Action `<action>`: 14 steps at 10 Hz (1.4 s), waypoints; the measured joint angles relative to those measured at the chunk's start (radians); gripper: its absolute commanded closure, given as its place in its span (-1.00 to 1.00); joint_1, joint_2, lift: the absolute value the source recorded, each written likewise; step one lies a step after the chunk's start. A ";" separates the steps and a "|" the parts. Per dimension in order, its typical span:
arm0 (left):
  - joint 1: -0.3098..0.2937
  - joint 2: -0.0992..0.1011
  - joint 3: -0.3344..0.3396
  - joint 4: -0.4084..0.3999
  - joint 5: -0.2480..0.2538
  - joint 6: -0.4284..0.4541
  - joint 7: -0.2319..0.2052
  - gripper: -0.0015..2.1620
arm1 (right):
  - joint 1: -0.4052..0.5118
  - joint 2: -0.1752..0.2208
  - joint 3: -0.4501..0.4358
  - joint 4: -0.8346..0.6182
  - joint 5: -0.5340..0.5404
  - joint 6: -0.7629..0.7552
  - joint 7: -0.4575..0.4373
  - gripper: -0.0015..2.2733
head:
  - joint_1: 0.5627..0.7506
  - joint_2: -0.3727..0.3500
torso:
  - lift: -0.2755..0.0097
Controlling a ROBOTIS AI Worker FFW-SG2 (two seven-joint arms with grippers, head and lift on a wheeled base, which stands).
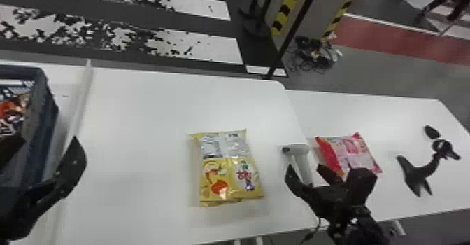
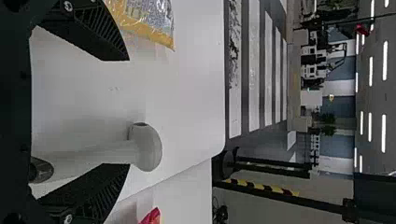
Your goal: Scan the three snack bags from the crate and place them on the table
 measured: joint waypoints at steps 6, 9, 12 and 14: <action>0.036 -0.003 0.020 -0.012 0.013 -0.009 0.003 -0.97 | -0.196 -0.055 -0.022 0.274 0.057 0.012 0.082 -0.94 | 0.41 -0.94 | 0.50; 0.052 -0.003 0.020 -0.016 0.009 -0.011 -0.002 -0.97 | -0.305 -0.100 -0.007 0.437 0.087 0.011 0.082 -0.93 | 0.41 -0.94 | 0.50; 0.054 -0.006 0.015 -0.016 -0.003 -0.012 0.000 -0.97 | -0.370 -0.135 0.003 0.536 0.101 0.015 0.084 0.86 | 0.41 -0.94 | 0.50; 0.049 -0.007 0.003 -0.014 -0.016 -0.012 0.005 -0.97 | -0.366 -0.137 0.005 0.537 0.098 0.013 0.091 0.87 | 0.41 -0.94 | 0.50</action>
